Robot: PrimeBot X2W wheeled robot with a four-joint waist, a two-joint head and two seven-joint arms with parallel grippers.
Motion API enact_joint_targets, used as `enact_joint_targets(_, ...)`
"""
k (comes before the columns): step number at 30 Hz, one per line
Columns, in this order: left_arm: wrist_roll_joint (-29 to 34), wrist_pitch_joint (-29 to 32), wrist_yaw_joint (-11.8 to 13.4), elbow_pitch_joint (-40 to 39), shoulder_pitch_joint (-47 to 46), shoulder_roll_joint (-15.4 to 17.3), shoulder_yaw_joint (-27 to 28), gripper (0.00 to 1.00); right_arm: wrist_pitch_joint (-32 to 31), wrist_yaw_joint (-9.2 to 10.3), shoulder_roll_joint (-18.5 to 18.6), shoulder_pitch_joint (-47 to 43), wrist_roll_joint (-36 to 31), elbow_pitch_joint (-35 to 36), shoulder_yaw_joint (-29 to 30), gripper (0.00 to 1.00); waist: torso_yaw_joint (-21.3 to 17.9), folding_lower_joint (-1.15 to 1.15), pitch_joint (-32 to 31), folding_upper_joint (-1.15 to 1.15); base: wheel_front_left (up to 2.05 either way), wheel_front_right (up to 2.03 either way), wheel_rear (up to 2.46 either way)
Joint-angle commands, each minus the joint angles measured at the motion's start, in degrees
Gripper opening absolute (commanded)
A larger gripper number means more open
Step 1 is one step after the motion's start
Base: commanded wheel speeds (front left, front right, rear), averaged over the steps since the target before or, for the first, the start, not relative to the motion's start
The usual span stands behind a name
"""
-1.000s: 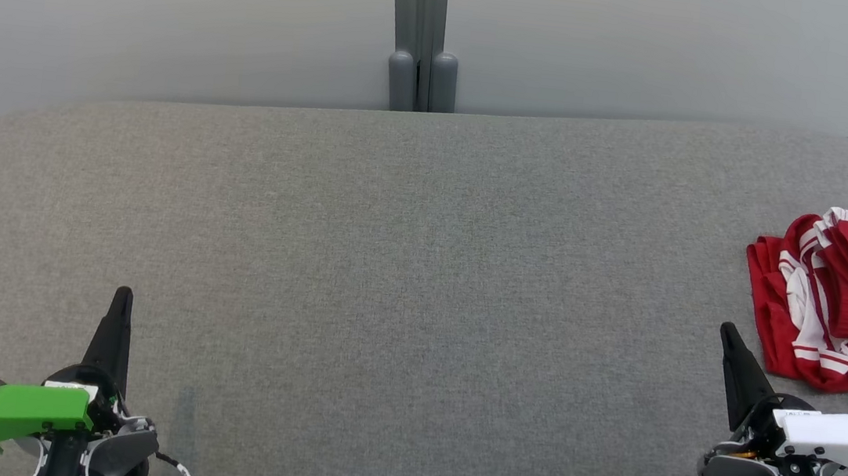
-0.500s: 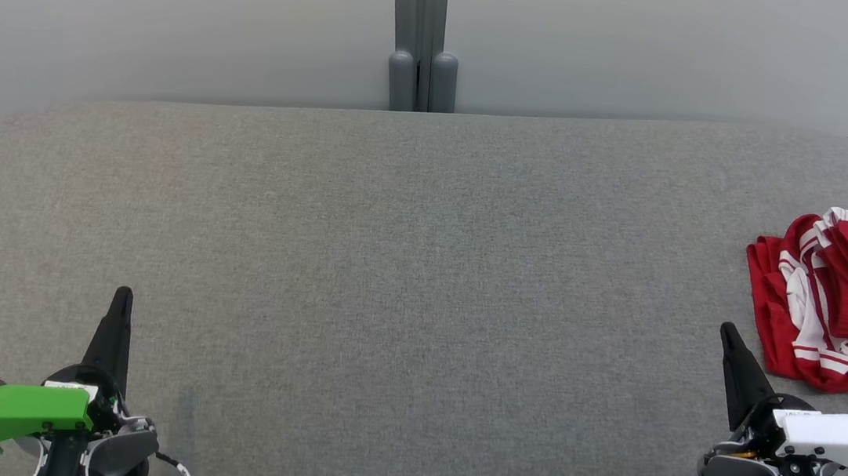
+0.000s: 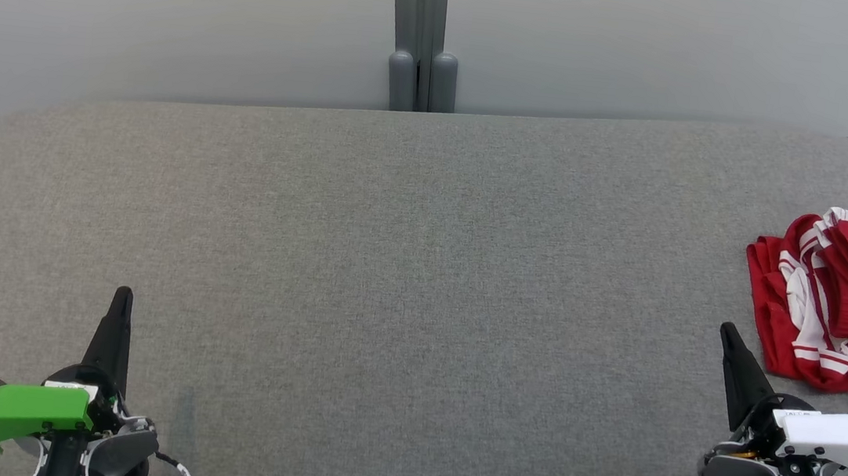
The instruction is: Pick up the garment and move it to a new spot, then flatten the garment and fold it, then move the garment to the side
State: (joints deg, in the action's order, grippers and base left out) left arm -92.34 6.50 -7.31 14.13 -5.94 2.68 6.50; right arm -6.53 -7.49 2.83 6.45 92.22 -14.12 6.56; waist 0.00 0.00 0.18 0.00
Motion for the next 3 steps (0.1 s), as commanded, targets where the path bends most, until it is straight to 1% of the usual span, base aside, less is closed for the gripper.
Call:
enact_joint_targets(1,-0.2,0.3,-0.4,-0.1,-0.6,0.4,0.2,0.0,-0.1,-0.01,0.0,-0.5,0.4,0.3,0.1,0.0,0.0,0.0,0.0,0.0,0.0,0.0,0.0)
enact_joint_targets(3,-0.2,0.3,-0.4,-0.1,-0.6,0.4,0.2,0.0,-0.1,-0.01,0.0,-0.5,0.4,0.3,0.1,0.0,0.0,0.0,0.0,0.0,0.0,0.0,0.0)
